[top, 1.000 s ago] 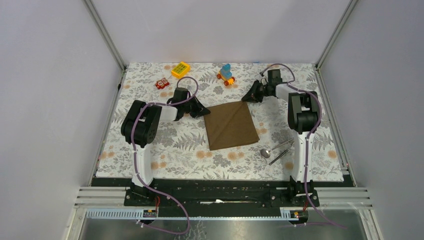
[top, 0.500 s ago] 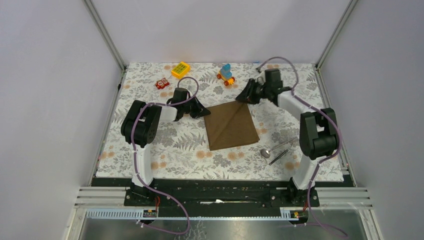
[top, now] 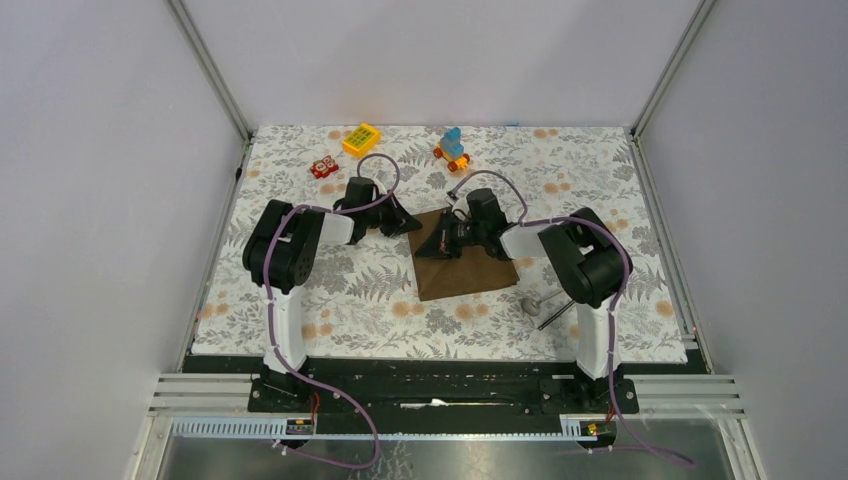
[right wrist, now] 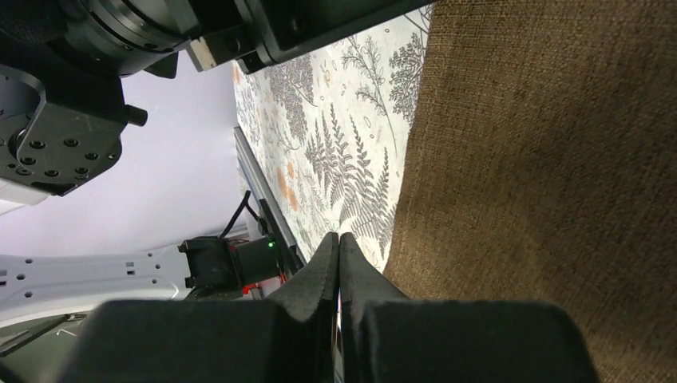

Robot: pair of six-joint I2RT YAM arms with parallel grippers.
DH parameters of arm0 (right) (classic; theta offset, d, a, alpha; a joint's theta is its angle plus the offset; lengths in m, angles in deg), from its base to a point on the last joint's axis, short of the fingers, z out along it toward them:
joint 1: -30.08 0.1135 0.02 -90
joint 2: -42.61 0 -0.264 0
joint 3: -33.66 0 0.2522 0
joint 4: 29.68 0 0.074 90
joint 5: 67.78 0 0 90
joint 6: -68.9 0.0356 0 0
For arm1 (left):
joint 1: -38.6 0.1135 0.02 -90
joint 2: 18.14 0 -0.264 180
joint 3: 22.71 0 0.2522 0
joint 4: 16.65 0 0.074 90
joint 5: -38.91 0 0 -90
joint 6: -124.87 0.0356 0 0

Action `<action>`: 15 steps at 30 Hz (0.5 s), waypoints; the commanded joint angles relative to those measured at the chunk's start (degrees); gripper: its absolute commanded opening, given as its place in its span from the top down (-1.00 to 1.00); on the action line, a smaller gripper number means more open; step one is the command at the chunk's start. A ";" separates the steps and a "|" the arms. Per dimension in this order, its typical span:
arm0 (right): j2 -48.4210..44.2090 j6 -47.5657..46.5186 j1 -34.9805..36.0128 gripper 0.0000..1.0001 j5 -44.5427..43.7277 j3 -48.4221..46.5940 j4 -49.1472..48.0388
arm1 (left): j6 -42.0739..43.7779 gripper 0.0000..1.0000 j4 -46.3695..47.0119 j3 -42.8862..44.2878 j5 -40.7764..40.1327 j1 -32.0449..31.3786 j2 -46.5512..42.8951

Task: Fold the napkin into a case and place the utensils inside
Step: Smooth out the upper triangle-folded napkin at the center of the board.

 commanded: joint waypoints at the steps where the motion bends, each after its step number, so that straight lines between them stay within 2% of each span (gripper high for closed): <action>1: 0.83 2.68 0.98 1.00 1.86 2.18 -9.67 | 1.76 1.00 1.14 -3.50 -1.32 -0.08 0.66; 8: 4.06 6.75 4.07 1.00 3.30 7.73 -18.56 | 1.22 1.00 1.96 -4.72 -2.08 0.17 -0.15; 15: 2.91 9.39 5.58 1.00 3.54 16.43 -25.77 | 0.90 1.00 2.54 -5.11 -2.12 0.45 0.01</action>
